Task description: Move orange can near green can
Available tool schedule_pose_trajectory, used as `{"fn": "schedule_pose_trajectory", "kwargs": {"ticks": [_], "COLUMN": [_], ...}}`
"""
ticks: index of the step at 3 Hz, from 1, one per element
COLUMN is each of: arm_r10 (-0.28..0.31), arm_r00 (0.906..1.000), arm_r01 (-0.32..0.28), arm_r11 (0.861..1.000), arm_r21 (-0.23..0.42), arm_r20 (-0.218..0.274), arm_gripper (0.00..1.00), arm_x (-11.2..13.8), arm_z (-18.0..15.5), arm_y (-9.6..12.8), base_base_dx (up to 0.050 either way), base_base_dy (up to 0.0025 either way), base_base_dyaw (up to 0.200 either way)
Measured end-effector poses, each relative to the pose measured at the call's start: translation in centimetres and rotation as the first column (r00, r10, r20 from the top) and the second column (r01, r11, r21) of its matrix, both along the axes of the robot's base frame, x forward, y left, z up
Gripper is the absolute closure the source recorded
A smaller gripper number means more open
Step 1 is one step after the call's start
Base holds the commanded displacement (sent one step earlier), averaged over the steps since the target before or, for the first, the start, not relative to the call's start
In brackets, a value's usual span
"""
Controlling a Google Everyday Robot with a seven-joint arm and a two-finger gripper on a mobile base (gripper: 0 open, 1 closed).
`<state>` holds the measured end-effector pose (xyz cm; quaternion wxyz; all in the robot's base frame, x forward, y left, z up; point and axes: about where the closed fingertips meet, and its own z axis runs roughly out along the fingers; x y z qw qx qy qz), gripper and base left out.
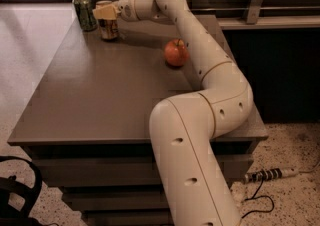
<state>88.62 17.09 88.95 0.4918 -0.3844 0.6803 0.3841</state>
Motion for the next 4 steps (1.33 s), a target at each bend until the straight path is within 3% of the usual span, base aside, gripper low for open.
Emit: {"fn": "schedule_pose_trajectory", "kwargs": {"ticks": [1, 2, 4], "arm_r10": [-0.01, -0.01, -0.008], "arm_r00": [0.9999, 0.9999, 0.9999], "arm_r01": [0.011, 0.011, 0.008], "arm_r11": [1.0, 1.0, 1.0], "arm_r21": [0.022, 0.022, 0.022], "arm_r20": [-0.013, -0.013, -0.015], "arm_gripper": [1.0, 0.84, 0.36], "arm_x": [0.36, 0.34, 0.3], "arm_z": [-0.48, 0.02, -0.02], "arm_y": [0.07, 0.07, 0.31], "base_base_dx": [0.0, 0.0, 0.0], "base_base_dy": [0.0, 0.0, 0.0], "base_base_dyaw": [0.0, 0.0, 0.0]}}
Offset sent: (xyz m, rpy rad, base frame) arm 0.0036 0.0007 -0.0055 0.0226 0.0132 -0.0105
